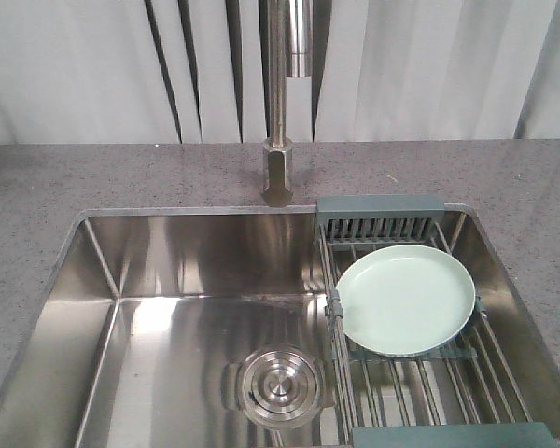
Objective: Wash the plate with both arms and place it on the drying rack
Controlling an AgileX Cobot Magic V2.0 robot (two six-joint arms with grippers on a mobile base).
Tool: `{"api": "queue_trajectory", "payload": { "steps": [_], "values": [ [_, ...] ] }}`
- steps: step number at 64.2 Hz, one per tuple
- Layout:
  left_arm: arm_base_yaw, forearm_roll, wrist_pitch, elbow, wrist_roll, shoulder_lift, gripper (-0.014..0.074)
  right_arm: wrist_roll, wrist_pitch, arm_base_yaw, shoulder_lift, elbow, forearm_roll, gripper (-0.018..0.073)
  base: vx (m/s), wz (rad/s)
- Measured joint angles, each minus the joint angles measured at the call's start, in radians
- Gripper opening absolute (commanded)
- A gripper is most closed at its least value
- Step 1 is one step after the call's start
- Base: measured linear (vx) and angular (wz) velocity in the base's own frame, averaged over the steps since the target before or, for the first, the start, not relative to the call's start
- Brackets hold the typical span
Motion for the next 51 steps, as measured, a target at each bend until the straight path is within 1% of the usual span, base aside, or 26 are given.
{"api": "queue_trajectory", "payload": {
  "steps": [12, 22, 26, 33, 38, 44, 51],
  "values": [
    [0.000, 0.000, -0.005, 0.017, 0.000, 0.000, -0.0005, 0.000, 0.000, 0.000, 0.000, 0.000, 0.000, -0.0009, 0.00, 0.00],
    [0.000, -0.002, -0.008, 0.101, 0.000, 0.000, -0.0005, 0.000, 0.000, 0.000, 0.000, 0.000, 0.000, -0.0009, 0.00, 0.00],
    [0.009, -0.005, -0.015, 0.137, 0.000, 0.000, -0.0005, 0.000, 0.000, 0.000, 0.000, 0.000, 0.000, -0.0009, 0.00, 0.00],
    [0.058, -0.053, -0.057, 0.187, 0.000, 0.000, -0.0005, 0.000, 0.000, 0.000, 0.000, 0.000, 0.000, -0.0009, 0.00, 0.00],
    [0.114, -0.089, -0.112, 0.197, 0.000, 0.000, -0.0005, 0.000, 0.000, 0.000, 0.000, 0.000, 0.000, -0.0010, 0.00, 0.00],
    [0.167, -0.099, -0.140, 0.197, 0.000, -0.008, -0.0005, 0.000, 0.000, 0.000, 0.000, 0.000, 0.000, -0.0010, 0.00, 0.00],
    [0.210, -0.101, -0.151, 0.197, 0.000, -0.008, -0.0005, 0.000, 0.000, 0.000, 0.000, 0.000, 0.000, -0.0010, 0.00, 0.00]
  ]
}}
